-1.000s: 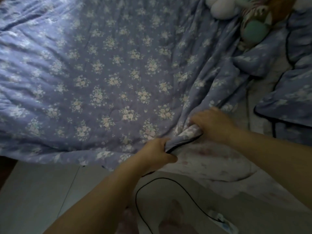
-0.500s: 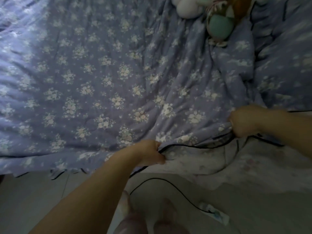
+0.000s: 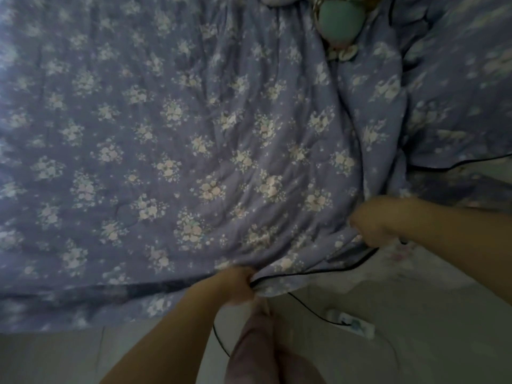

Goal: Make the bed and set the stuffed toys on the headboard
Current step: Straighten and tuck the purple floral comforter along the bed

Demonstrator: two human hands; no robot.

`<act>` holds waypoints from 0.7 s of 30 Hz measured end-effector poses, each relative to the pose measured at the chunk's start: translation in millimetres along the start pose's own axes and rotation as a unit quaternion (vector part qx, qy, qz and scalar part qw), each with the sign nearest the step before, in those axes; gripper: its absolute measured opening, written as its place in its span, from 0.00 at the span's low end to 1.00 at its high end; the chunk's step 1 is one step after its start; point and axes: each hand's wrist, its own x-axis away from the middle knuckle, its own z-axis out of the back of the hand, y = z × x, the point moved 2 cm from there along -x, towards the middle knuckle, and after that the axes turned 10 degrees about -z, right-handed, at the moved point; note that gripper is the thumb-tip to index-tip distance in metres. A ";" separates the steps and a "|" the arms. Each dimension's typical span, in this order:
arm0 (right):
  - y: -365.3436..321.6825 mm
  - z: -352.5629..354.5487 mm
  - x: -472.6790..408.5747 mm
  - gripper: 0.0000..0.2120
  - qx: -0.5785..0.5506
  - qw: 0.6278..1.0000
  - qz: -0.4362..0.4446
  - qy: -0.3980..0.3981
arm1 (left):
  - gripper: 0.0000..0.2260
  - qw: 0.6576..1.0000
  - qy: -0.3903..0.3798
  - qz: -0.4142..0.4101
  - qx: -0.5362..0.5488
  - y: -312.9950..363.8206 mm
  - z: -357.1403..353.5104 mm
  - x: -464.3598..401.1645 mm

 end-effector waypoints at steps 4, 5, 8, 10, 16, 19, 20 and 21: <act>-11.6 11.9 -6.7 0.06 -0.103 0.993 0.047 0.027 | 0.24 0.994 0.049 -0.011 0.096 -3.5 25.1 -6.0; -12.9 20.5 -4.2 0.07 -0.136 0.989 0.058 0.027 | 0.26 0.991 0.071 -0.028 0.112 0.7 35.2 -7.4; -13.2 47.9 1.6 0.13 -0.213 0.972 0.091 0.044 | 0.30 0.974 0.117 -0.110 0.161 28.7 63.7 -15.4; -12.0 63.5 3.4 0.13 -0.247 0.962 0.105 0.061 | 0.31 0.965 0.127 -0.151 0.174 53.8 74.7 -24.6; 3.6 72.7 9.2 0.28 -0.102 0.994 0.048 0.005 | 0.17 0.978 0.125 -0.165 0.020 94.3 75.4 -38.7; 10.6 58.3 9.3 0.38 0.031 0.992 -0.025 -0.116 | 0.16 0.985 0.069 -0.160 -0.002 102.4 68.6 -34.7; 11.0 53.6 8.2 0.38 0.014 0.988 -0.024 -0.151 | 0.16 0.987 0.047 -0.155 -0.005 106.1 69.9 -32.4; 11.6 49.9 9.6 0.38 -0.021 0.986 -0.013 -0.168 | 0.16 0.988 0.028 -0.152 0.001 108.5 73.1 -29.7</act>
